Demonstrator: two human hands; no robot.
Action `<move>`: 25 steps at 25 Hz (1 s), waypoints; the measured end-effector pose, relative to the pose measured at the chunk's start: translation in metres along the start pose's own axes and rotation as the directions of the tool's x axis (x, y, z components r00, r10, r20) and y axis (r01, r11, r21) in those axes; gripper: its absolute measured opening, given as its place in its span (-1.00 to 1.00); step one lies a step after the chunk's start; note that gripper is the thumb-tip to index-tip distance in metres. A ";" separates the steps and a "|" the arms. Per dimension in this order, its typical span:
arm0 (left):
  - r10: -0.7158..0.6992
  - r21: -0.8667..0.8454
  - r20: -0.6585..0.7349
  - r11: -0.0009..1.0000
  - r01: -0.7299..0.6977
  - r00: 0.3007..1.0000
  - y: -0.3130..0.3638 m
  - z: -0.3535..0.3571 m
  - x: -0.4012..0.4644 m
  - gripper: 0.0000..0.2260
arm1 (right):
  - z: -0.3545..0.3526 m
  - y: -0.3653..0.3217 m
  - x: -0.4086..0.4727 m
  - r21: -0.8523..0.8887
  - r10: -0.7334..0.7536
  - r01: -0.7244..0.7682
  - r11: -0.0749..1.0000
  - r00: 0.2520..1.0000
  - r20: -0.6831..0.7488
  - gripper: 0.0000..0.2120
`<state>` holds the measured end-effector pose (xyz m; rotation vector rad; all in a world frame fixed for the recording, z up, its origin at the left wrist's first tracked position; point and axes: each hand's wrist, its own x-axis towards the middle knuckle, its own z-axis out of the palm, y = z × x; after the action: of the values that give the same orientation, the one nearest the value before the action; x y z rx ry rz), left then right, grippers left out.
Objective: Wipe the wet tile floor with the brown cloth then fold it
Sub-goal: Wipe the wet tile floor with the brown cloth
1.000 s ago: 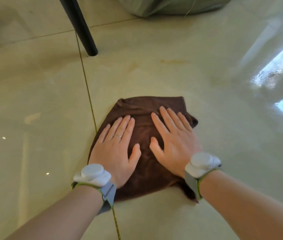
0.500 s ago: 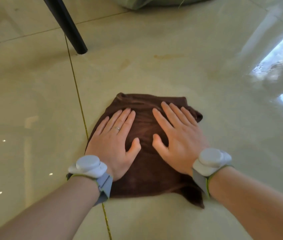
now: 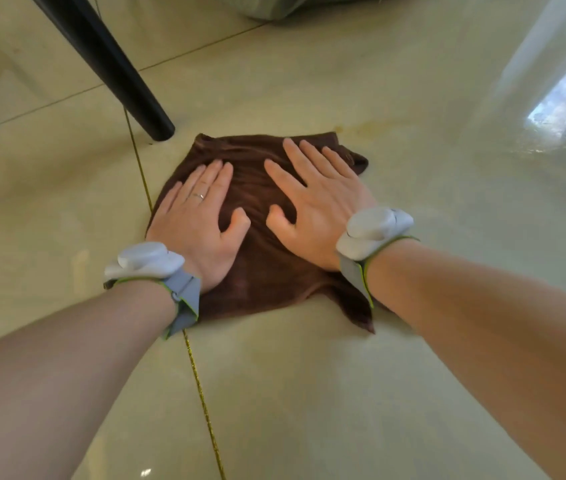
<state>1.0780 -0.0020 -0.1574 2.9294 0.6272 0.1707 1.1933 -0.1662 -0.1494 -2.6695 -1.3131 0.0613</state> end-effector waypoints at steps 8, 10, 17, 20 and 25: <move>0.071 0.035 0.051 0.997 -0.072 0.996 0.013 0.002 0.044 -0.33 | -0.004 0.015 0.029 0.031 0.183 -0.182 0.983 0.983 -0.011 -0.36; 0.102 0.035 0.060 0.994 -0.104 0.993 0.030 0.006 0.042 -0.30 | -0.004 0.027 0.019 0.024 0.232 -0.232 0.972 0.972 -0.022 -0.35; 0.207 0.008 0.072 0.978 -0.209 0.976 0.114 0.013 0.006 -0.27 | -0.022 0.070 -0.067 0.023 0.348 -0.348 0.937 0.937 -0.014 -0.28; 0.256 -0.006 0.073 0.967 -0.256 0.964 0.151 0.015 -0.036 -0.31 | -0.025 0.073 -0.126 0.034 0.386 -0.385 0.922 0.922 -0.037 -0.26; 0.319 -0.024 0.113 0.948 -0.318 0.941 0.182 0.010 -0.122 -0.34 | -0.025 0.061 -0.228 0.045 0.407 -0.404 0.914 0.910 -0.081 -0.32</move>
<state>1.0414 -0.2183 -0.1474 2.9885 0.1317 0.0343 1.1037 -0.3860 -0.1427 -2.8376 -0.7070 0.0111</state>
